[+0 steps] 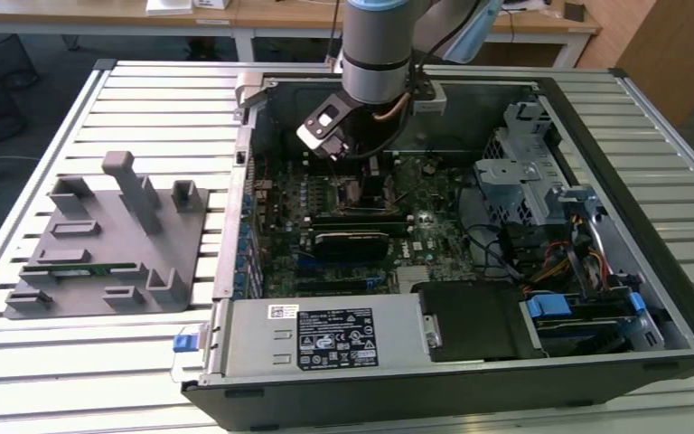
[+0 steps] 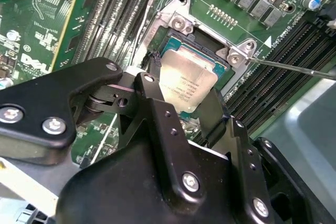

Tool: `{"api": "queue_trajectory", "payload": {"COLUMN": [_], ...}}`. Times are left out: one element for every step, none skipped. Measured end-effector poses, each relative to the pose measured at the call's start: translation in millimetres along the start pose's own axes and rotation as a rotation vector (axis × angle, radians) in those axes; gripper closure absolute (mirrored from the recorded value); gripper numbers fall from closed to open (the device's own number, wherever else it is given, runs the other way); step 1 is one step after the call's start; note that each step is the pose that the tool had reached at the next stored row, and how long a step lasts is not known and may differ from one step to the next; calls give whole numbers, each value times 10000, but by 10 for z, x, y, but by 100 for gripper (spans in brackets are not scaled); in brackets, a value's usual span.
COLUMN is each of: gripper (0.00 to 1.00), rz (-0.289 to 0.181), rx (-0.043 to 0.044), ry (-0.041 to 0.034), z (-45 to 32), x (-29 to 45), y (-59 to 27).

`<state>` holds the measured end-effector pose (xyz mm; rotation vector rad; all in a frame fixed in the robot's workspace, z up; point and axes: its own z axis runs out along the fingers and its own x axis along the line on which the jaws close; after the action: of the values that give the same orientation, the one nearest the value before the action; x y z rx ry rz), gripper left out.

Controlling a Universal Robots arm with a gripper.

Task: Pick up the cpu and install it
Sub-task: 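Place the cpu into insertion slot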

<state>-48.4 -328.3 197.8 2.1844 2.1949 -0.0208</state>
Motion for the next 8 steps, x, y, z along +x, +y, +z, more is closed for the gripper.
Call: {"api": "queue_trajectory", "payload": {"gripper": [47,47,47,47,47,47,47,47], "rz": [7,16,30,46,74,104,128,142], "rx": [-1,-1,0,1,4,7,8,9], "ry": [1,1,1,0,-3,-7,-8,-8], "z": [4,7,12,15,18,21,24,26], "x": [11,20,27,29,29,28,29,29], "y": [0,0,-1,-1,-1,-2,-2,-2]}}
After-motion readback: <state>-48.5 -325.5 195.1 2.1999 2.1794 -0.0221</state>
